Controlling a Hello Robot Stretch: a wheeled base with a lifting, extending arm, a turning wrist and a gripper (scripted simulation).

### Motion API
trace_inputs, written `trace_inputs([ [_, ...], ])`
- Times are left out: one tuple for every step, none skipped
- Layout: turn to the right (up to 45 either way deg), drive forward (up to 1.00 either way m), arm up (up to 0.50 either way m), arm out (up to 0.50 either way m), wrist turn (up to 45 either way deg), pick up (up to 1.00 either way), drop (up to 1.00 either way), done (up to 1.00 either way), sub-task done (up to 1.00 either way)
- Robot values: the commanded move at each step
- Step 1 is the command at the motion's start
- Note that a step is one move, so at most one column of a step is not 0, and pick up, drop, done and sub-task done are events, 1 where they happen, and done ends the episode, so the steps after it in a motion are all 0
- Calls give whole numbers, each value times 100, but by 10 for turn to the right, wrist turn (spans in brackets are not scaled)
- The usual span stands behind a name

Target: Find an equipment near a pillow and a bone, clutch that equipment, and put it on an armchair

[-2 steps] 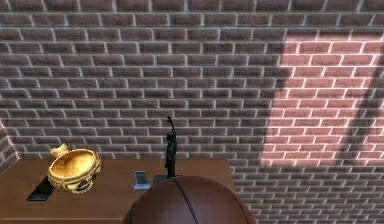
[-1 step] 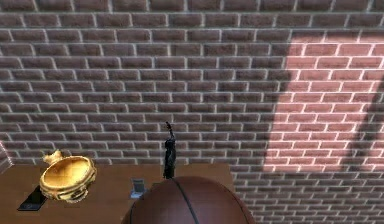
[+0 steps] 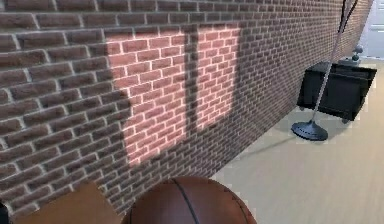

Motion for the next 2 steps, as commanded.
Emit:
trace_inputs([
  [450, 0, 0, 0, 0, 0, 0, 0, 0],
  [30, 0, 0, 0, 0, 0, 0, 0, 0],
])
